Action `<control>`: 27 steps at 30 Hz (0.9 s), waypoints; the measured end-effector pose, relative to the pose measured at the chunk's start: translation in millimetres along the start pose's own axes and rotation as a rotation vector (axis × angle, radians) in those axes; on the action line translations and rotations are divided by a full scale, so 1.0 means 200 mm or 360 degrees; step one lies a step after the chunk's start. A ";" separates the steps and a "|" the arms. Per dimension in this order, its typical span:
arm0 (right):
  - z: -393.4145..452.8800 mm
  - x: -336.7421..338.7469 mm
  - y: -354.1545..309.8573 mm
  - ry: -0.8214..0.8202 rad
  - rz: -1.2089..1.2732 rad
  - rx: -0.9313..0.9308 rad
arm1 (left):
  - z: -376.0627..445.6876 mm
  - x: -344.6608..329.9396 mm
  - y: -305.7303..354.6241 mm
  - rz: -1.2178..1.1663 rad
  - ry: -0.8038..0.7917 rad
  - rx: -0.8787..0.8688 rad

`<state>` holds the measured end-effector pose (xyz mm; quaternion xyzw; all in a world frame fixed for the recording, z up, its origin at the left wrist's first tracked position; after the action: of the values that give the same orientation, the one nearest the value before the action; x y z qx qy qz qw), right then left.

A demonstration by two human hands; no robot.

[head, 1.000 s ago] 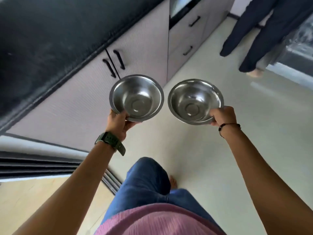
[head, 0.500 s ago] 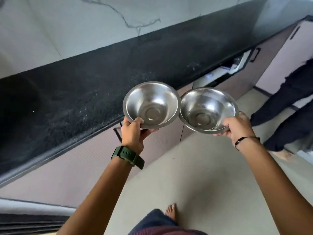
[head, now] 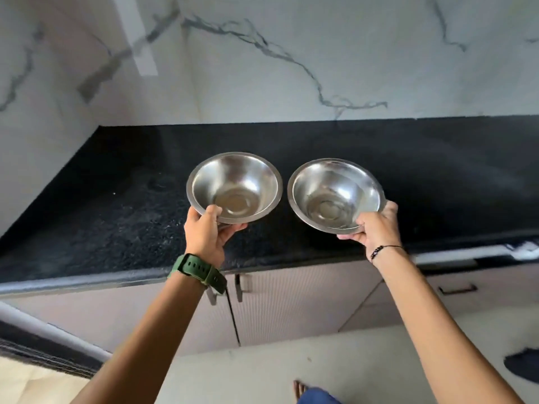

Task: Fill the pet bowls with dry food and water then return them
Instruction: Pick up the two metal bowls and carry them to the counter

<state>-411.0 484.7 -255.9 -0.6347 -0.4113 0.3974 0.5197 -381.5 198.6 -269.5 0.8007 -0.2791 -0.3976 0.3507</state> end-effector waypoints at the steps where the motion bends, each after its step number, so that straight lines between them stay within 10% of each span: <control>1: 0.08 -0.05 -0.02 -0.0079 -0.0013 -0.0004 | 0.04 -0.02 0.01 -0.0029 0.0054 -0.0038; 15: 0.59 -0.64 -0.01 -0.0540 -0.0058 -0.0169 | 0.45 0.01 0.20 -0.0155 0.0430 -0.0098; 27: 0.80 -0.97 0.08 -0.0311 -0.0022 -0.0228 | 0.95 0.05 0.40 -0.0084 0.0415 -0.0007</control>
<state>-624.2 355.1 -279.9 -0.6255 -0.4917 0.4234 0.4333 -547.8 78.8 -295.4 0.8519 -0.2090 -0.2998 0.3751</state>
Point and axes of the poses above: each hand's wrist, its own z-axis towards the middle knuckle, its own x-axis out of the back of the hand, y = z × x, the point moved 5 cm from there along z, towards the middle knuckle, and after that the axes turned 6 degrees about x, right-handed, at the moved point
